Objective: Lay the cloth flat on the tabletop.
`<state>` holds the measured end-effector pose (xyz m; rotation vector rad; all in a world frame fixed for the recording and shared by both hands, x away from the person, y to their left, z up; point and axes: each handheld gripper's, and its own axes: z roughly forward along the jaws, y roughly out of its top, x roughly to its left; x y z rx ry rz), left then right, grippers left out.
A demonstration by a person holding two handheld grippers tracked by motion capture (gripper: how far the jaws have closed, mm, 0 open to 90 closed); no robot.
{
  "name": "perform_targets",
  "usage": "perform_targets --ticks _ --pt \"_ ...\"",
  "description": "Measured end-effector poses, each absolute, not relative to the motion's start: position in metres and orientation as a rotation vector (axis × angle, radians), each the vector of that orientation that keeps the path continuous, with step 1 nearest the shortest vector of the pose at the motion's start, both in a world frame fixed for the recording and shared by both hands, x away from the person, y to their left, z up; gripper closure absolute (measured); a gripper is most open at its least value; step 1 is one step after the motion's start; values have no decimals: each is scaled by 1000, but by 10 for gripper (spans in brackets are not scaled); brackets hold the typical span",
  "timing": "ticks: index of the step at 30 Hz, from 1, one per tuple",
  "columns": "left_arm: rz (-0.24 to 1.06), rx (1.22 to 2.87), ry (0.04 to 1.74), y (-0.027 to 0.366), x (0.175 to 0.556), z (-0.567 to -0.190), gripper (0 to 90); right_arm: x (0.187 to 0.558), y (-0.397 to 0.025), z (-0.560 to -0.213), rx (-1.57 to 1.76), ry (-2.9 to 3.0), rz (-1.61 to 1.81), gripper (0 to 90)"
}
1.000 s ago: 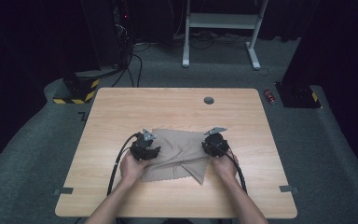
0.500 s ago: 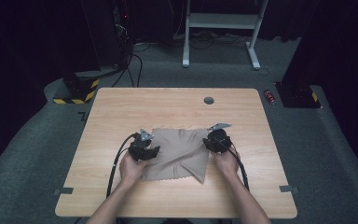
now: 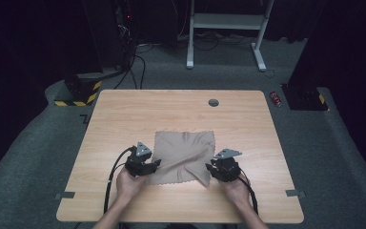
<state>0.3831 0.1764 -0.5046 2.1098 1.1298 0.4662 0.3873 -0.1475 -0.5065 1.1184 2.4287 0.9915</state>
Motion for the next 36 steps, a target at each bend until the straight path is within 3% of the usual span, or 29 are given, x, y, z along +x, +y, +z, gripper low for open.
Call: perform_targets --ticks 10,23,36 --pt "470 2149 1156 177 387 -515 486 390 -144 -512 1029 2455 887 896" --pt "489 2144 1167 172 394 -514 488 408 -170 -508 1135 2372 826 897" --pt "462 2077 1133 189 349 -497 490 348 -156 -509 1001 2466 1054 751"
